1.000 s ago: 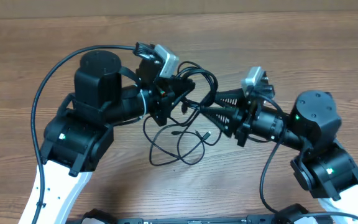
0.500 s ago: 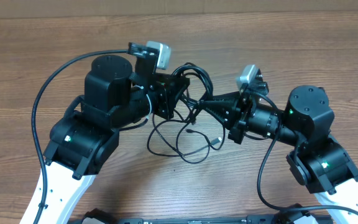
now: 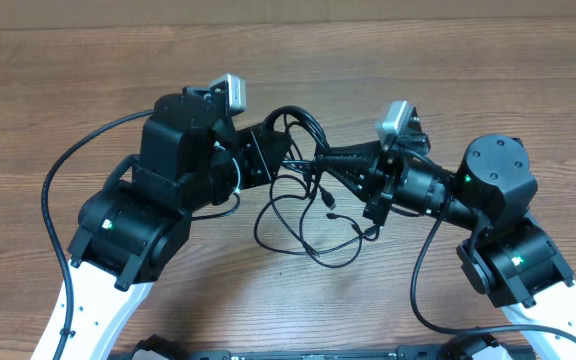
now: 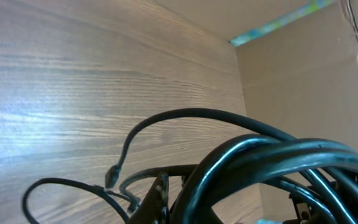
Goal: Untangle cables
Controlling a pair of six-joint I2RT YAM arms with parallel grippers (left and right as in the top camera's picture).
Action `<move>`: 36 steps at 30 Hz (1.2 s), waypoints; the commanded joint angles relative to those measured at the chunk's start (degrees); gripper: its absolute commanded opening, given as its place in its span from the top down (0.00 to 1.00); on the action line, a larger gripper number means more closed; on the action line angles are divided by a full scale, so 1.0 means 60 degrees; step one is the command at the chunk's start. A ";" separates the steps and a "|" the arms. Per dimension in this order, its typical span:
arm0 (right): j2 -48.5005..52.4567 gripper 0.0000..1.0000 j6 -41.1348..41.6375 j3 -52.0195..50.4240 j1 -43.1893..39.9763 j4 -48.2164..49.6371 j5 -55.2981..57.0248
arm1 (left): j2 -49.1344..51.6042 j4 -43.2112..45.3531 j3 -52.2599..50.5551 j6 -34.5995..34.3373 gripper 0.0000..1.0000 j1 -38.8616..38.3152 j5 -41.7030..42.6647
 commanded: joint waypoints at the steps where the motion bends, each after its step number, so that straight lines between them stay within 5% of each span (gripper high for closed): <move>1: -0.0306 0.96 0.0576 0.0233 -0.0087 0.0339 0.1319 | 0.0113 -0.0528 0.0051 -0.1534 0.96 0.0251 -0.1326; 9: -0.0302 0.96 0.2473 0.0233 -0.0087 0.0350 0.3730 | 0.0113 -0.1027 0.0051 -0.2280 0.96 0.0251 -0.0113; 18: -0.0302 0.95 0.2113 0.0233 -0.0087 -0.0798 0.4455 | 0.0113 -0.0976 0.0051 -0.1410 0.96 0.0251 0.0018; 24: -0.0302 0.47 -0.0142 0.0233 -0.0087 -0.1115 0.1974 | 0.0113 -0.0907 0.0051 -0.0667 0.96 0.0251 -0.0091; 36: 0.0040 0.41 -0.1341 0.0233 -0.0087 -0.1115 0.0801 | 0.0113 -0.0718 0.0051 -0.0423 0.96 0.0153 0.0259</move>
